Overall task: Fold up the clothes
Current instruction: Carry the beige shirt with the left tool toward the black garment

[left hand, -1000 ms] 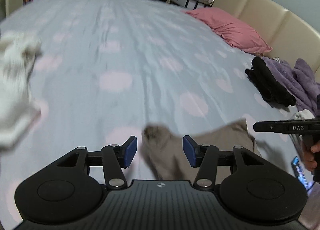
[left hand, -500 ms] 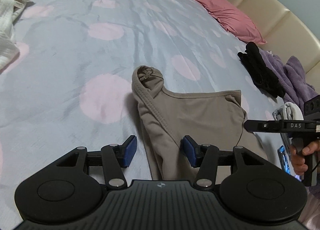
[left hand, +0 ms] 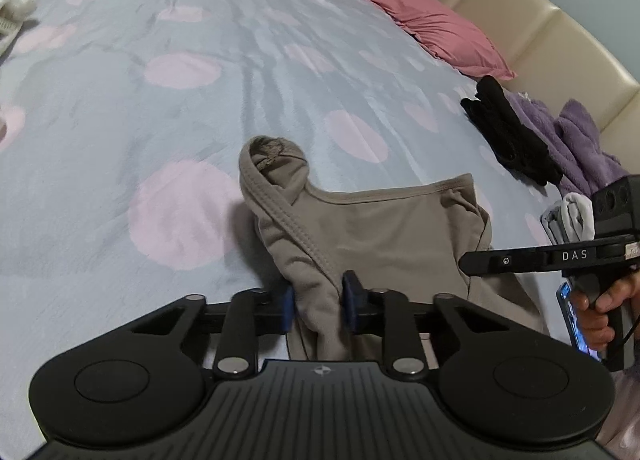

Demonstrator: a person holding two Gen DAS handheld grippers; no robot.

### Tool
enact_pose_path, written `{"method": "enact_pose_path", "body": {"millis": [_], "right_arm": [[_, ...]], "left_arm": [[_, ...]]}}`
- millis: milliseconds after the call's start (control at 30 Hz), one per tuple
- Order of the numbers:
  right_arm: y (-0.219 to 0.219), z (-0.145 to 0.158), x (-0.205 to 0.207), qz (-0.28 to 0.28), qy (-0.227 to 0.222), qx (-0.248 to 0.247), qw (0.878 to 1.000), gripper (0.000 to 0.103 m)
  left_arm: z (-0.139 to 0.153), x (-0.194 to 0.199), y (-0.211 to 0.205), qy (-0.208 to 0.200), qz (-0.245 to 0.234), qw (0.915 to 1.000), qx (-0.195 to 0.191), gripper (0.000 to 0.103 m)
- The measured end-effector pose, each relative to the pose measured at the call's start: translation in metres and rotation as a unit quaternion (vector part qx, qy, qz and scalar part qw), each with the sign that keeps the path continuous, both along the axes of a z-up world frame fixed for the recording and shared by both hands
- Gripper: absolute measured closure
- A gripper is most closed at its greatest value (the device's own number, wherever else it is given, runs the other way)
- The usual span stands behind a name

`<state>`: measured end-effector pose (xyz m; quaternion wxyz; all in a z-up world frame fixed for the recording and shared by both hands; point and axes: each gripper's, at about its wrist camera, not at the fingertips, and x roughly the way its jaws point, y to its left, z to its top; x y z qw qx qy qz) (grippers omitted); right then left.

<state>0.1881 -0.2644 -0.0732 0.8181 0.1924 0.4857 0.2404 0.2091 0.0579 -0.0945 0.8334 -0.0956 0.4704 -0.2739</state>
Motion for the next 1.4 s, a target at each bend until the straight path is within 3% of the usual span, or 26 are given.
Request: {"method": "enact_pose_path", "body": {"millis": [200,400,567,733,1133,1400], "right_arm": [[-0.018,0.042,-0.017,0.02,-0.054,0.024,0.998,0.082],[-0.078,0.084,-0.046,0.001,-0.094,0.029,0.995,0.082],[-0.141,0.114,-0.071,-0.033,-0.109,0.027,0.993,0.082],[-0.198,0.151,-0.089,-0.056,-0.12,-0.008,0.991,0.082],[-0.347,0.202,-0.117,-0.131,-0.102,-0.041,0.985,0.082],[-0.428,0.185,-0.116,-0.183,-0.068,-0.073,0.978,0.082]], "left_arm": [[0.02,-0.008,-0.007,-0.03,-0.017,0.9994,-0.009,0.09],[0.064,-0.025,-0.032,-0.084,-0.044,0.9935,-0.062,0.09],[0.095,-0.042,-0.075,-0.104,-0.086,0.9866,-0.092,0.09],[0.118,-0.054,-0.132,-0.116,-0.128,0.9778,-0.119,0.091],[0.133,-0.057,-0.288,-0.093,-0.191,0.9618,-0.172,0.091],[0.11,-0.055,-0.377,-0.044,-0.228,0.9552,-0.183,0.091]]}}
